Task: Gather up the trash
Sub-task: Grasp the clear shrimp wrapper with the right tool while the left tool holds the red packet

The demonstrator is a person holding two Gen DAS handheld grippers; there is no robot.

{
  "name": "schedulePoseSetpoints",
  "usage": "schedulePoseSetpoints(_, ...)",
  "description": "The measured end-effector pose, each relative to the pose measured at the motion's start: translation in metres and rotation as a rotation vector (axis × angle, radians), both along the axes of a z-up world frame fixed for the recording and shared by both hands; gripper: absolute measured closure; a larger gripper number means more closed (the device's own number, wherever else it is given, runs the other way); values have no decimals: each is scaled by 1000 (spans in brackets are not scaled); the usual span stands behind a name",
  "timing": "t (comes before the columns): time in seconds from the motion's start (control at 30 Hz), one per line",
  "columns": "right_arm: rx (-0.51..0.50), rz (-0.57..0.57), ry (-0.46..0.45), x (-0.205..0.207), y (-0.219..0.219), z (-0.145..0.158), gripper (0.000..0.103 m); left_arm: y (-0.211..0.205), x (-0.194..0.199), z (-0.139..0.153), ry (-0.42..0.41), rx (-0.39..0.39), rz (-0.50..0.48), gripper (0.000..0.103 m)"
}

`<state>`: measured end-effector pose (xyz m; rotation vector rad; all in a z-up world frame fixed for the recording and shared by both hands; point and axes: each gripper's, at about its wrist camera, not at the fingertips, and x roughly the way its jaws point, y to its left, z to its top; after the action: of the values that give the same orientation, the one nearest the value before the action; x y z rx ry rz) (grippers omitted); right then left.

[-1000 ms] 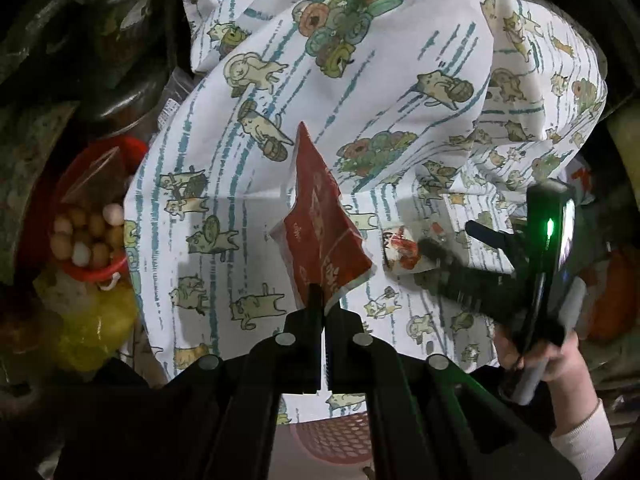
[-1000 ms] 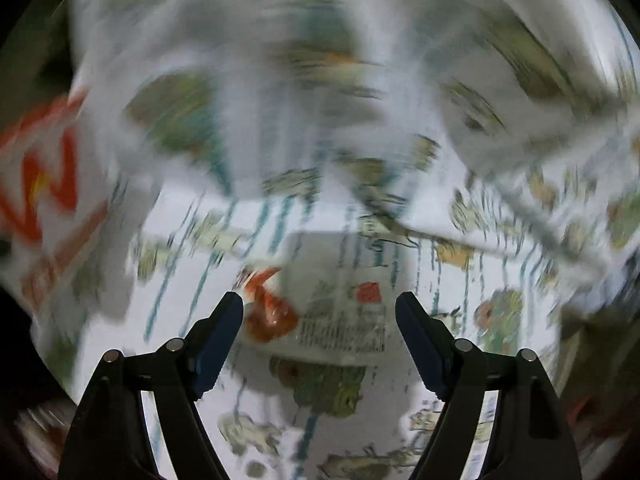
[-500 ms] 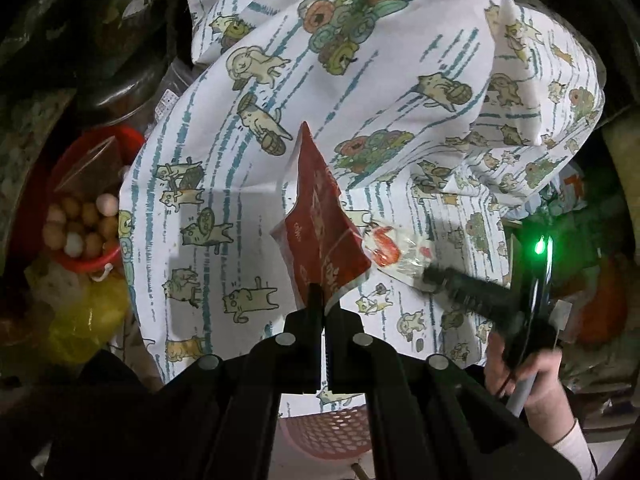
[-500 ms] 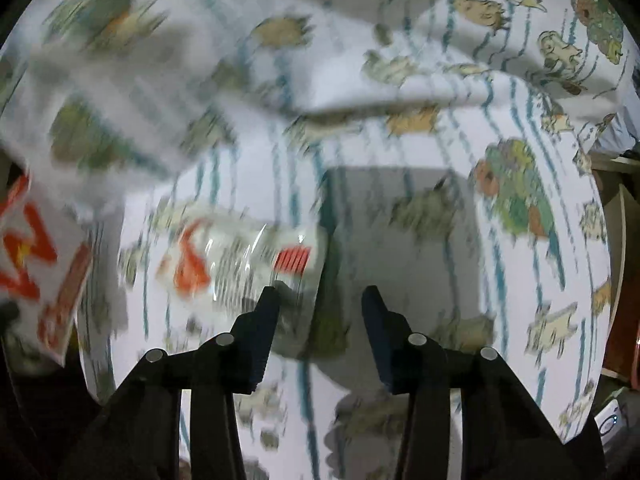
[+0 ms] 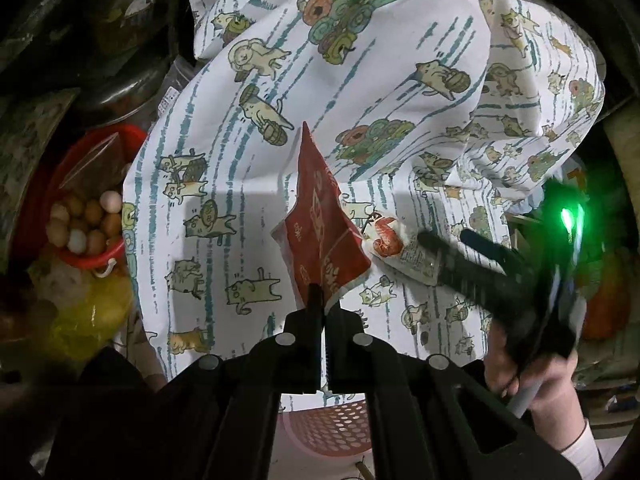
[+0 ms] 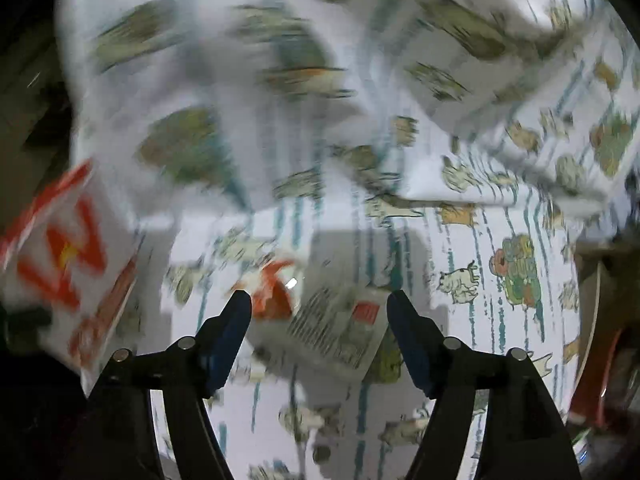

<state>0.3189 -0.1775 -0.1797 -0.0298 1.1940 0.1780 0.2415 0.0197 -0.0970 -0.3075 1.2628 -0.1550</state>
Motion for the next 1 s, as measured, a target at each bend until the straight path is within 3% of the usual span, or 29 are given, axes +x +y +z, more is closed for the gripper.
schedulePoseSetpoints(0.17, 112, -145, 131, 31, -29, -31, 51, 1, 3, 0, -4, 5, -2, 103)
schedulePoseSetpoints(0.3, 144, -157, 174, 30, -40, -49, 52, 2, 2, -1, 3, -2, -7, 103)
schedulePoseSetpoints(0.77, 101, 73, 197, -48, -9, -41, 51, 3, -2, 2, -3, -5, 2, 103)
schedulePoseSetpoints(0.8, 96, 92, 181, -50, -6, -38, 51, 3, -3, 2, -3, -4, 2, 103)
schedulePoseSetpoints(0.87, 79, 125, 126, -58, 6, -28, 31, 3, -3, 2, -3, -1, -1, 103)
schedulePoseSetpoints(0.93, 66, 152, 74, -66, 18, -19, 20, 3, -3, 2, -5, 4, -1, 103)
schedulePoseSetpoints(1.0, 80, 202, 56, -67, 24, -18, 18, 3, -3, 3, -6, 9, 0, 103)
